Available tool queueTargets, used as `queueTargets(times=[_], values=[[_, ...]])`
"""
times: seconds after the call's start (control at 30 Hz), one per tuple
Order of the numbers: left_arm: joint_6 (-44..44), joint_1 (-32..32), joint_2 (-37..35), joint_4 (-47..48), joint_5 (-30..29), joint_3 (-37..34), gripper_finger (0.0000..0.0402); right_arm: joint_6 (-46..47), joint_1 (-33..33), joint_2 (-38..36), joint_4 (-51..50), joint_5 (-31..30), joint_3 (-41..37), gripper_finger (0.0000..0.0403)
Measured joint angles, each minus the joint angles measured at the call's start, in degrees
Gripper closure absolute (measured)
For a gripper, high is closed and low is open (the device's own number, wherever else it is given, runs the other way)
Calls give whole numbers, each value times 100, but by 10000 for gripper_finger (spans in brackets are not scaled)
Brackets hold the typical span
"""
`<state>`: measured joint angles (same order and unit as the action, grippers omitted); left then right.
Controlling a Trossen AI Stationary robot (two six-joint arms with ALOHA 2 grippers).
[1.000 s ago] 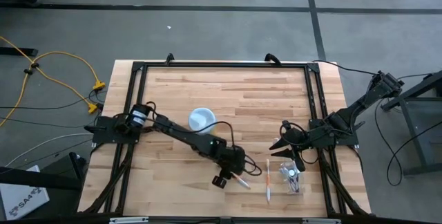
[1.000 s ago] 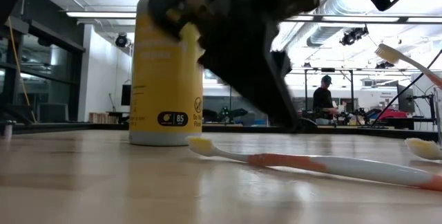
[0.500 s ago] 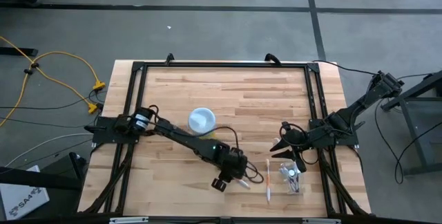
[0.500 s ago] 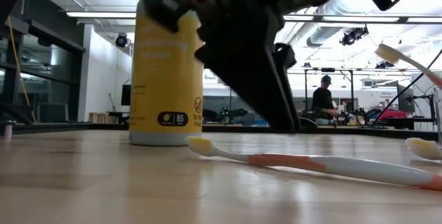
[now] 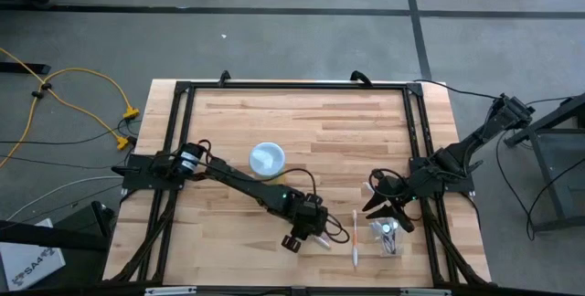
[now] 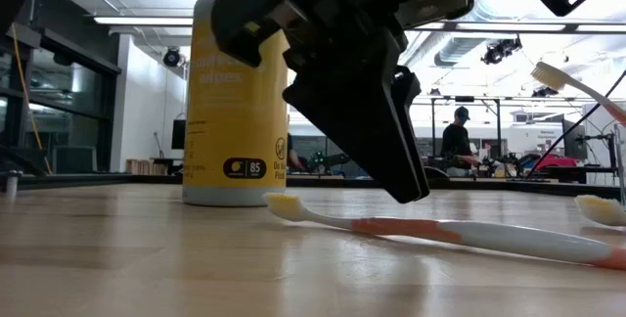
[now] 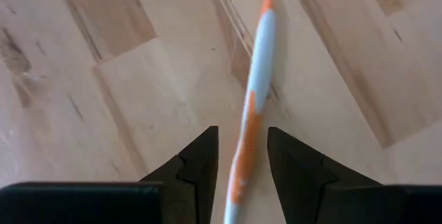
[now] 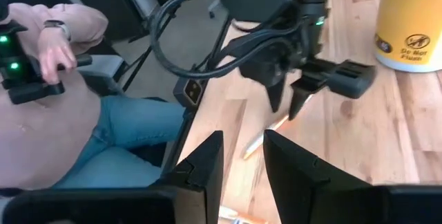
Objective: Pick & Place toothbrushing station
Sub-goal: Put the left orange toothbrush in the top section of the transparent organizer
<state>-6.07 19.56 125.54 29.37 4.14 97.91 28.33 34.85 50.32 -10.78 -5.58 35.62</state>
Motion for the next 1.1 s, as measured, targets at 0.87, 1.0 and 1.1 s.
queueTargets(times=[0.87,1.0,1.1], values=[[201,17,179,-25,25,-2,281,55,0,-17,23,23,0,308],[331,17,197,-9,27,-2,281,53,0,-17,21,25,0,308],[436,33,243,-12,24,2,281,55,0,-17,28,103,0,308]])
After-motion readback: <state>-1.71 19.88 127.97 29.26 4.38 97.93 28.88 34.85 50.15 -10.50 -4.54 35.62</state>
